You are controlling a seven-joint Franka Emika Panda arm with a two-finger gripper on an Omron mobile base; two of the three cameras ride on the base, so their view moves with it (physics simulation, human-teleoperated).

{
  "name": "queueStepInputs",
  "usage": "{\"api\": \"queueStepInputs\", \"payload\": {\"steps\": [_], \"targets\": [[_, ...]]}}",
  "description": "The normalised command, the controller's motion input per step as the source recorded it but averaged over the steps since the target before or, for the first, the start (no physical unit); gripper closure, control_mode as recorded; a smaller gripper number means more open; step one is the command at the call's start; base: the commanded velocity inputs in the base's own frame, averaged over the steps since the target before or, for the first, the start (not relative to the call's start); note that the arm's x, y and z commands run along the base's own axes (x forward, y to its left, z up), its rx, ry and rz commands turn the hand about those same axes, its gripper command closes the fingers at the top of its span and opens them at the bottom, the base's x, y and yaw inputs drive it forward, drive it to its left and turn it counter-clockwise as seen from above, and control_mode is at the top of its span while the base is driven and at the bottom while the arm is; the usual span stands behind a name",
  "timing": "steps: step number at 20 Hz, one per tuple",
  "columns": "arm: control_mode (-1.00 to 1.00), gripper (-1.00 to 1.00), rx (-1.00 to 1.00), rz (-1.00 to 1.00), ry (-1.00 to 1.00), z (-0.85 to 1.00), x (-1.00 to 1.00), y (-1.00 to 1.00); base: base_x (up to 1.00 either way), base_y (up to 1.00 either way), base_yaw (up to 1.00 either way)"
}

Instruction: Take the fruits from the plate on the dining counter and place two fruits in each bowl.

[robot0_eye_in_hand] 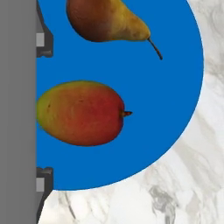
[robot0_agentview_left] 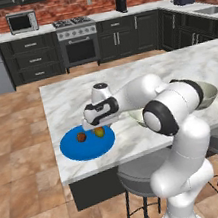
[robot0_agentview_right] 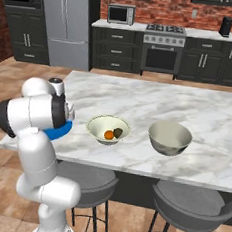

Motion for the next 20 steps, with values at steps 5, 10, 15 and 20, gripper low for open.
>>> {"api": "queueStepInputs", "payload": {"steps": [5, 10, 15, 20], "targets": [[-1.0, -1.0, 0.0, 0.0, 0.0, -0.03, 0.08, 0.0, 0.0, 0.0, 0.0], [-1.0, -1.0, 0.0, 0.0, 0.0, -0.18, 0.0, 0.0, 0.0, 0.0, 0.0], [-1.0, -1.0, 0.0, 0.0, 0.0, -0.23, 0.0, 0.0, 0.0, 0.0, 0.0], [-1.0, -1.0, 0.0, 0.0, 0.0, -0.15, 0.0, 0.0, 0.0, 0.0, 0.0]]}}
